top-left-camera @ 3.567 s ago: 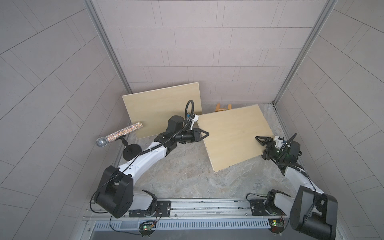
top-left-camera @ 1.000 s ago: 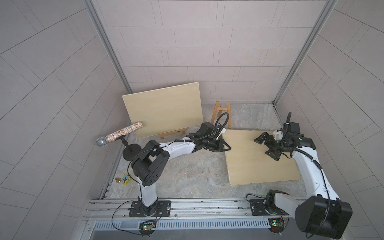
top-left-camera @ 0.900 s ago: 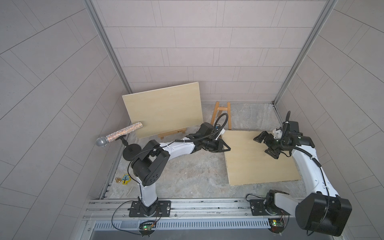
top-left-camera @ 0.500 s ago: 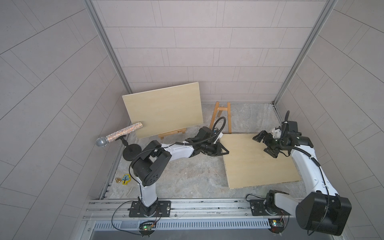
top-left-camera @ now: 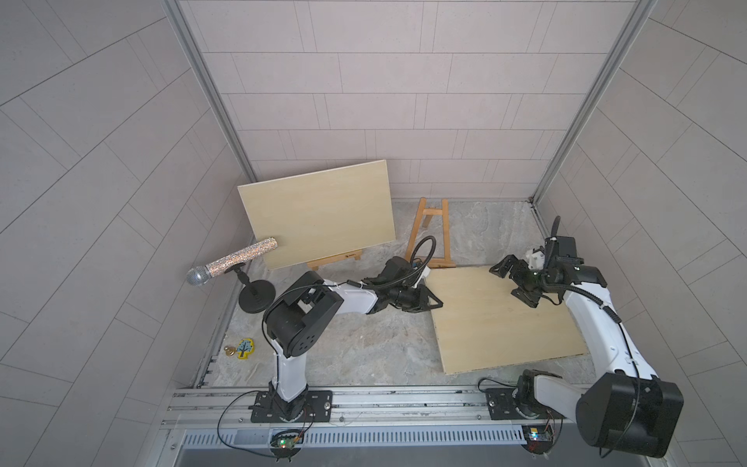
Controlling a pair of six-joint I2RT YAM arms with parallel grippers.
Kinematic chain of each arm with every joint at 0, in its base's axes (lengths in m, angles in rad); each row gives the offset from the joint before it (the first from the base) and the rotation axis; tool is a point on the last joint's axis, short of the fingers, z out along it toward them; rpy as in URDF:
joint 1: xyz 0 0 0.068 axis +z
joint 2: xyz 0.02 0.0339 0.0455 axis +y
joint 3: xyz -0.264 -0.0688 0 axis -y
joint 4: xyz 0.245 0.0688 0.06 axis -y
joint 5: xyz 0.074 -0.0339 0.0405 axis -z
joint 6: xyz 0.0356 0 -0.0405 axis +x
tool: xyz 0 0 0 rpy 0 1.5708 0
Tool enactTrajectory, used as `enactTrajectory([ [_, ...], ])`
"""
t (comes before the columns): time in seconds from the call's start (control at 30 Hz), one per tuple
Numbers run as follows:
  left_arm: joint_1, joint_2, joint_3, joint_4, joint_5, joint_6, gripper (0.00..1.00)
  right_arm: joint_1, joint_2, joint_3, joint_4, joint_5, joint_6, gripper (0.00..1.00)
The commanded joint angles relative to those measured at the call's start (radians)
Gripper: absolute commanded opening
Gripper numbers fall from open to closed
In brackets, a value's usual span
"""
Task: Disassemble the easel
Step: Place the drawing board at the corner of the board.
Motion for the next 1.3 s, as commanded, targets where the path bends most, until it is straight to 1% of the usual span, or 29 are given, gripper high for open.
enactTrajectory([
  [0.0, -0.014, 0.041, -0.032, -0.107, -0.165, 0.084, 0.0, 0.01, 0.003, -0.001, -0.005, 0.006, -0.003, 1.0],
  [0.1, -0.021, 0.052, -0.039, -0.095, -0.167, 0.072, 0.0, 0.011, 0.006, -0.004, -0.005, 0.007, -0.005, 1.0],
  [0.57, -0.023, 0.155, 0.011, -0.125, -0.178, 0.101, 0.0, 0.014, 0.012, -0.01, 0.002, 0.006, -0.007, 1.0],
  [0.7, -0.024, 0.165, 0.04, -0.164, -0.19, 0.117, 0.04, 0.017, 0.014, -0.013, 0.005, 0.005, -0.011, 1.0],
  [0.77, -0.025, 0.171, 0.055, -0.191, -0.196, 0.155, 0.04, 0.017, 0.014, -0.015, 0.006, 0.005, -0.009, 1.0],
  [0.97, -0.023, 0.191, 0.097, -0.249, -0.206, 0.195, 0.05, 0.019, 0.013, -0.012, 0.006, 0.002, -0.011, 1.0],
  [1.07, -0.021, 0.211, 0.13, -0.304, -0.206, 0.231, 0.02, 0.019, 0.014, -0.013, 0.003, 0.009, -0.018, 1.0],
  [1.13, -0.022, 0.225, 0.158, -0.349, -0.202, 0.259, 0.0, 0.019, 0.021, -0.007, 0.003, 0.026, -0.035, 1.0],
  [1.27, -0.02, 0.249, 0.194, -0.419, -0.192, 0.303, 0.0, 0.017, 0.08, 0.029, 0.031, 0.085, -0.073, 1.0],
])
